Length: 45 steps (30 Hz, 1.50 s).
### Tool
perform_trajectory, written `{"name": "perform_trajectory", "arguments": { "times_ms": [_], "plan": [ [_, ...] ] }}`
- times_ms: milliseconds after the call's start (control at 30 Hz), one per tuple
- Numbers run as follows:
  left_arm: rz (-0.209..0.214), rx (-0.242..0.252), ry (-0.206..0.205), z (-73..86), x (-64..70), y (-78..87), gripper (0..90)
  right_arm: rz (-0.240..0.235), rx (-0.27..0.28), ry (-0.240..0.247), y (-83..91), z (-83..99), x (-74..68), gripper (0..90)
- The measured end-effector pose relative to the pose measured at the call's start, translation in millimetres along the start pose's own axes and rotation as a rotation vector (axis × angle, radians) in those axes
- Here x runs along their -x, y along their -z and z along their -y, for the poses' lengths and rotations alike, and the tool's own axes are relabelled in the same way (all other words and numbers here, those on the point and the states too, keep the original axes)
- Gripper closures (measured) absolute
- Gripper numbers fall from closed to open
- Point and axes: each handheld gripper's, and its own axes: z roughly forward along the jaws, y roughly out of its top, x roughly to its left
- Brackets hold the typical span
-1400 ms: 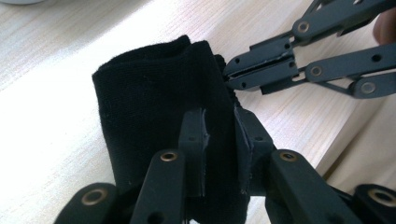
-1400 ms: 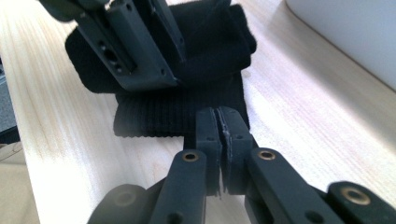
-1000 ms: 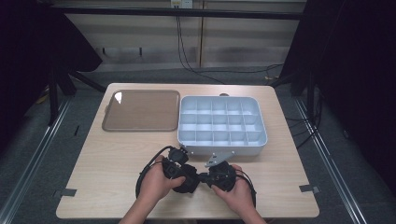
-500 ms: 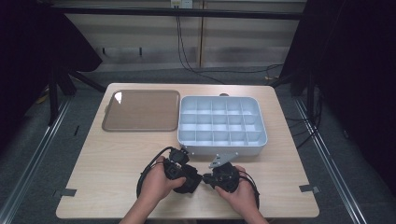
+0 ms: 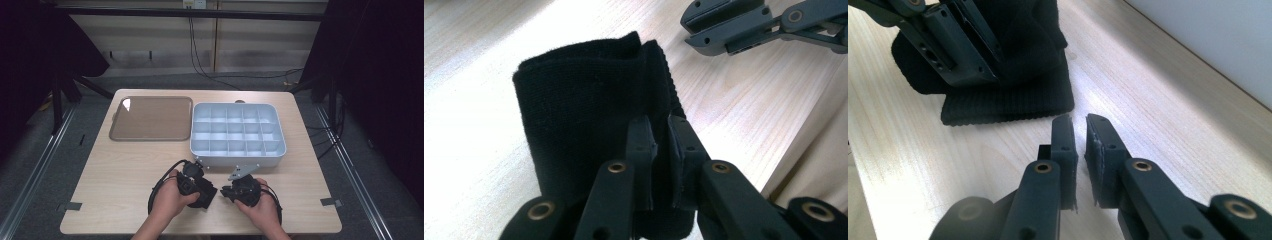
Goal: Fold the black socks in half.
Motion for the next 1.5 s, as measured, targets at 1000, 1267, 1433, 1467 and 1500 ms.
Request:
{"name": "perform_trajectory", "arguments": {
  "times_ms": [1000, 1267, 1433, 1467, 1500],
  "plan": [
    [-0.001, 0.019, 0.074, -11.9, -9.3, 36.3, 54.8, -0.006, -0.004, 0.008, -3.1, -5.2, -1.3, 82.2],
    [-0.079, 0.050, 0.110, -5.8, -27.5, 45.3, 42.7, -0.006, -0.010, 0.006, -2.3, -4.2, -0.2, 82.1],
    [-0.114, 0.010, 0.114, 0.9, -33.2, 32.2, 37.5, -0.008, -0.006, 0.001, -2.7, -3.7, 0.0, 81.1],
    [-0.108, 0.009, 0.119, 1.8, -33.1, 28.9, 36.8, -0.007, -0.006, 0.001, -2.9, -3.6, -0.2, 80.9],
    [-0.109, 0.000, 0.114, 2.2, -32.5, 26.1, 36.1, -0.007, -0.004, 0.005, -3.0, -3.7, 0.0, 80.7]
  ]
}}
